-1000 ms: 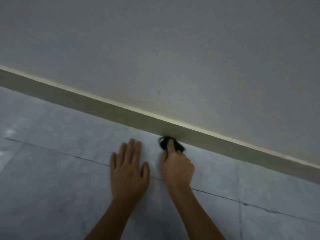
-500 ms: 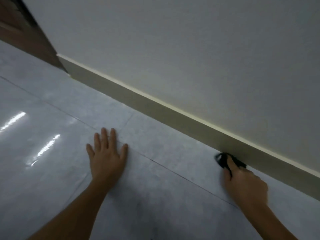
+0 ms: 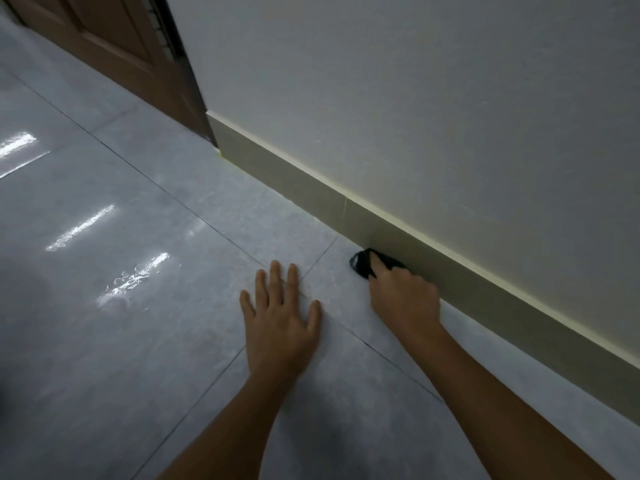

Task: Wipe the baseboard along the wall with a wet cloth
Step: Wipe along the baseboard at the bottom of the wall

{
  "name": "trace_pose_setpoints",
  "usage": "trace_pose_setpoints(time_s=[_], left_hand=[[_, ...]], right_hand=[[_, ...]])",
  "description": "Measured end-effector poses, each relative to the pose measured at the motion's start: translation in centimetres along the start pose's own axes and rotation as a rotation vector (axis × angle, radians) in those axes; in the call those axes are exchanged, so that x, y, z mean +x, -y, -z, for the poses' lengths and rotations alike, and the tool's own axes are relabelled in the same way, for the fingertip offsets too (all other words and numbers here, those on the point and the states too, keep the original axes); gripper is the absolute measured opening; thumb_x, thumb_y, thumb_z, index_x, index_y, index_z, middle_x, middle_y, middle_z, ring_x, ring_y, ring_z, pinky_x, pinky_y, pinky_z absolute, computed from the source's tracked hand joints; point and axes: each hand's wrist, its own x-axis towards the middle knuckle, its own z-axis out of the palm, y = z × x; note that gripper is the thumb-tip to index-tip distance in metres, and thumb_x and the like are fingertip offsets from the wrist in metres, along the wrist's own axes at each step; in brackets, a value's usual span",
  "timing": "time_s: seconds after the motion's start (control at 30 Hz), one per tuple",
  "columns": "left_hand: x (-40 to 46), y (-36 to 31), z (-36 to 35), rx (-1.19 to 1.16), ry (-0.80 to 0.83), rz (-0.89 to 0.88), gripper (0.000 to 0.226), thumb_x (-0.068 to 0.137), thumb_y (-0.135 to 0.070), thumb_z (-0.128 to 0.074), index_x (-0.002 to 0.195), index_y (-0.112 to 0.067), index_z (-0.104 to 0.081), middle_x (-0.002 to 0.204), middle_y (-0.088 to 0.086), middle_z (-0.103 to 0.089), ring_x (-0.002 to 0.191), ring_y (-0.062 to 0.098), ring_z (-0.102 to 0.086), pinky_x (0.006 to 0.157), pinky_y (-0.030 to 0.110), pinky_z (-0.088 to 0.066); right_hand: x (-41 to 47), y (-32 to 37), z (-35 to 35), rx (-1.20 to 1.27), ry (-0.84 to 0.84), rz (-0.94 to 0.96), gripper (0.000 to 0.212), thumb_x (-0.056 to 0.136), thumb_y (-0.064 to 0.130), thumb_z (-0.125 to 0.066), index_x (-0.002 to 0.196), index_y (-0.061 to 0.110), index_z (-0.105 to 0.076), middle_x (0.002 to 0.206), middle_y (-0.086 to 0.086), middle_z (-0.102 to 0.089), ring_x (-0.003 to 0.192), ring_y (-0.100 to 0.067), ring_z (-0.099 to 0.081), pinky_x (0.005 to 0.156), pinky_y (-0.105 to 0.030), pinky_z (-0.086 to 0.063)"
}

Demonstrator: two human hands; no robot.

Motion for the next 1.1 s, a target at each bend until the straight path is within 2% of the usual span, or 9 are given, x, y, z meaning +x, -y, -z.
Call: trace_pose_setpoints(time_s=[0.17,0.37,0.43,0.53,0.63,0.77,0.87,0.97,1.1], left_hand=[[-0.1,0.0,0.1,-0.044,-0.019,-0.013,0.074,0.088,-0.063,-0.006,0.152,-0.028,0.007,0.160,0.001,0.015,0.147,0.023,0.018,0.118,0.048,0.011],[-0.2,0.1,-0.2,-0.067,-0.041,-0.013,0.071,0.091,-0.059,-0.017,0.153,-0.026,-0.002,0.161,0.002,0.007,0.147,0.025,0.012,0.116,0.046,0.011],[-0.1,0.0,0.2,-0.064,-0.032,-0.010,0.071,0.091,-0.057,-0.024,0.153,-0.025,-0.013,0.161,0.004,-0.007,0.148,0.028,-0.003,0.117,0.047,0.002],[0.6,-0.3,1.2,-0.106,-0.092,0.021,0.063,0.084,-0.049,-0.040,0.140,-0.021,-0.046,0.147,0.008,-0.046,0.135,0.033,-0.043,0.112,0.049,-0.025],[2.5,1.5,3.3,-0.206,-0.194,0.051,0.051,0.079,-0.037,-0.047,0.126,-0.018,-0.059,0.129,0.004,-0.061,0.118,0.028,-0.055,0.106,0.043,-0.033],[6.1,7.5,5.1,-0.097,-0.242,0.081,0.057,0.082,-0.033,-0.042,0.135,-0.013,-0.050,0.143,0.009,-0.050,0.134,0.028,-0.041,0.116,0.047,-0.017],[8.7,12.5,5.9,-0.011,-0.156,0.173,0.062,0.093,-0.040,-0.034,0.149,-0.015,-0.026,0.159,0.010,-0.022,0.147,0.028,-0.015,0.118,0.048,-0.002],[10.0,15.5,6.1,0.026,-0.048,0.213,0.070,0.094,-0.055,-0.021,0.153,-0.021,-0.005,0.162,0.007,0.001,0.149,0.026,0.005,0.119,0.049,0.006],[9.9,15.8,5.8,0.011,-0.101,0.191,0.077,0.087,-0.062,-0.012,0.153,-0.024,-0.004,0.162,0.005,0.002,0.149,0.025,0.007,0.119,0.048,0.005]], right_hand=[[-5.6,-5.7,0.5,-0.063,0.083,-0.032,0.049,0.102,0.032,-0.029,0.150,0.031,-0.020,0.108,0.000,-0.065,0.084,-0.015,-0.067,0.070,-0.028,-0.052],[-5.1,-4.5,0.3,-0.132,0.108,-0.107,0.051,0.100,0.024,-0.034,0.150,0.028,-0.025,0.102,-0.002,-0.066,0.066,-0.014,-0.057,0.058,-0.026,-0.047],[-4.0,-2.9,0.5,-0.112,0.093,-0.105,0.051,0.098,0.021,-0.037,0.149,0.025,-0.031,0.098,-0.005,-0.067,0.063,-0.015,-0.051,0.056,-0.025,-0.043],[-0.3,0.7,0.9,-0.103,0.021,-0.018,0.050,0.099,0.019,-0.037,0.148,0.023,-0.031,0.102,-0.007,-0.067,0.073,-0.021,-0.063,0.060,-0.028,-0.044],[3.6,5.9,0.3,-0.044,-0.022,0.038,0.049,0.098,0.015,-0.036,0.147,0.017,-0.032,0.108,-0.013,-0.067,0.086,-0.027,-0.067,0.066,-0.031,-0.050],[5.6,8.1,-0.3,0.013,-0.046,0.004,0.050,0.097,0.012,-0.037,0.147,0.017,-0.034,0.104,-0.014,-0.068,0.081,-0.028,-0.067,0.058,-0.029,-0.043],[3.2,5.6,-0.3,-0.011,-0.039,-0.002,0.047,0.101,0.023,-0.036,0.147,0.021,-0.030,0.105,-0.010,-0.067,0.081,-0.024,-0.067,0.058,-0.029,-0.042],[1.4,3.2,0.2,-0.093,-0.013,-0.045,0.041,0.101,0.026,-0.035,0.142,0.024,-0.038,0.095,-0.004,-0.068,0.064,-0.018,-0.055,0.053,-0.024,-0.035],[3.9,5.5,0.6,-0.076,0.033,-0.058,0.025,0.098,0.016,-0.036,0.122,0.016,-0.041,0.078,-0.003,-0.060,0.058,-0.018,-0.050,0.045,-0.025,-0.033]])
